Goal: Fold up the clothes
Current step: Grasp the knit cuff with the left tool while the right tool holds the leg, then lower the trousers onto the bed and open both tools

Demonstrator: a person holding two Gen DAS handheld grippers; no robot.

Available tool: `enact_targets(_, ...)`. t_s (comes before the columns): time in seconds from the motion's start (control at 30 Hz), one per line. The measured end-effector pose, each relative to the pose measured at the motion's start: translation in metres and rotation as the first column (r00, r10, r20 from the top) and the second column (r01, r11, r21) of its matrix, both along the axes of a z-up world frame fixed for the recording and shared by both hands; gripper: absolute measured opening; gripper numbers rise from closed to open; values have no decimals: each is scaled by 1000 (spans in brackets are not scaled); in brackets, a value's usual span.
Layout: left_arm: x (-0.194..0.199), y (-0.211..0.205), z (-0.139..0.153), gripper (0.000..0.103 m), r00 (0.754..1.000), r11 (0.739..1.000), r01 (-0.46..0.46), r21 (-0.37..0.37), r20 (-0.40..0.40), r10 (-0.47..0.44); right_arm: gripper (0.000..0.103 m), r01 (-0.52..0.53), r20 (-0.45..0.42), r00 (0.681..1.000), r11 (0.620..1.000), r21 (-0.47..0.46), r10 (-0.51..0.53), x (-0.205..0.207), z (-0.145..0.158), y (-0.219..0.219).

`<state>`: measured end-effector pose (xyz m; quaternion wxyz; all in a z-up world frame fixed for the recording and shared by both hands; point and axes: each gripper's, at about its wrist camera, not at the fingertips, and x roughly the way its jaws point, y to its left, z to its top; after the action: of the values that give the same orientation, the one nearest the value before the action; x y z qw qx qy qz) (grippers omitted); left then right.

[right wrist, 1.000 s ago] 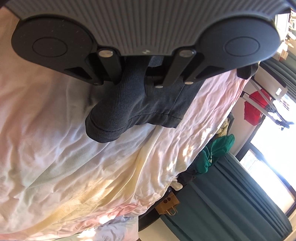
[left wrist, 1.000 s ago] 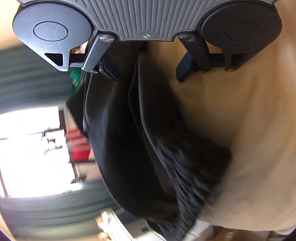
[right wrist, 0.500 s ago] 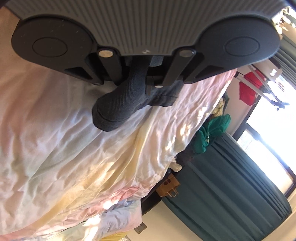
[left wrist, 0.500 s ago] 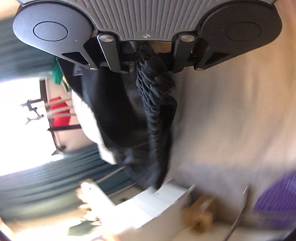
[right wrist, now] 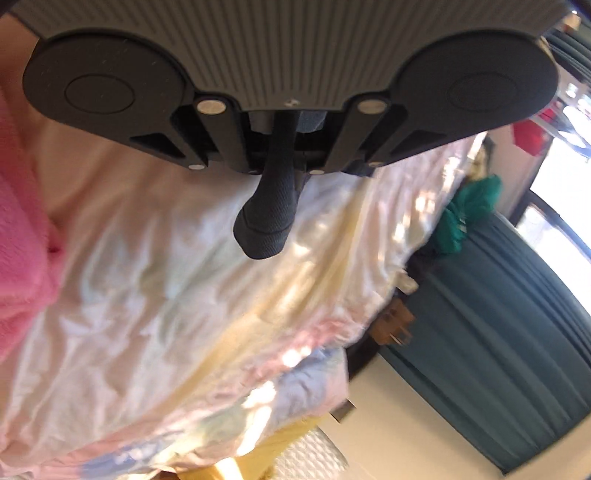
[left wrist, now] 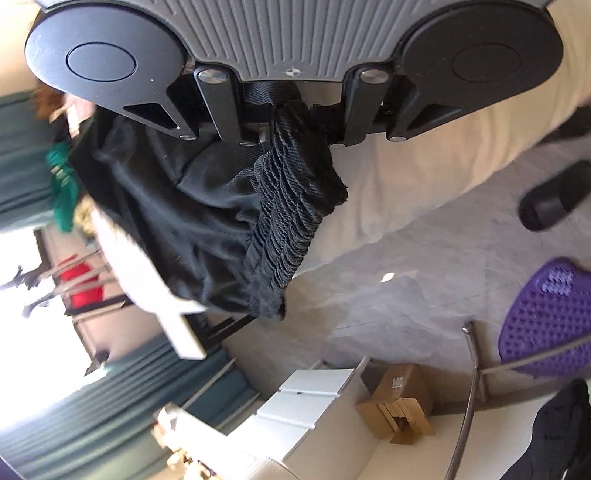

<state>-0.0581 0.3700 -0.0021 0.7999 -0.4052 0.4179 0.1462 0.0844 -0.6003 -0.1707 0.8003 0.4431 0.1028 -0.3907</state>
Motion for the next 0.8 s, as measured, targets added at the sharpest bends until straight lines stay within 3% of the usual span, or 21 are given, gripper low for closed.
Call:
enact_targets(0.17,5,-24,-11,29,998,993,63,100,-11,-63,6,-28,-58,998,999,47,31,1,-10,-1)
enact_targets(0.27,2,-38,-4,52,995,973,96,211,-30,-92,10,-27,-56,998,999,39,29,1,-2,3)
enact_targets(0.33,-4,-46,1,72,994,952,111,284,-8,-113,14,-30,-61,998,999,28,31,2,4,6)
enact_targets(0.37,-7,-49,3,78,992,940,117,321,2,-125,22,-44,-78,996,999,12,45,5,10,9)
enact_targets(0.4,-11,-55,8,85,991,926,113,361,20,-129,36,-62,-90,994,998,-10,61,7,16,13)
enact_targets(0.43,-16,-61,14,87,990,910,104,400,43,-132,46,-78,-99,992,996,-33,75,8,22,17)
enact_targets(0.47,-19,-68,20,89,988,893,97,440,64,-138,63,-91,-102,991,994,-60,85,9,28,22)
enact_targets(0.5,-19,-75,24,94,986,874,90,478,79,-145,71,-100,-106,990,990,-95,90,9,36,28)
enact_targets(0.63,-14,-116,44,100,967,803,95,589,137,-214,76,-150,-116,985,957,-250,124,10,69,56)
enact_targets(0.8,2,-186,60,101,914,716,124,687,202,-353,76,-307,-81,951,878,-367,298,13,107,101)
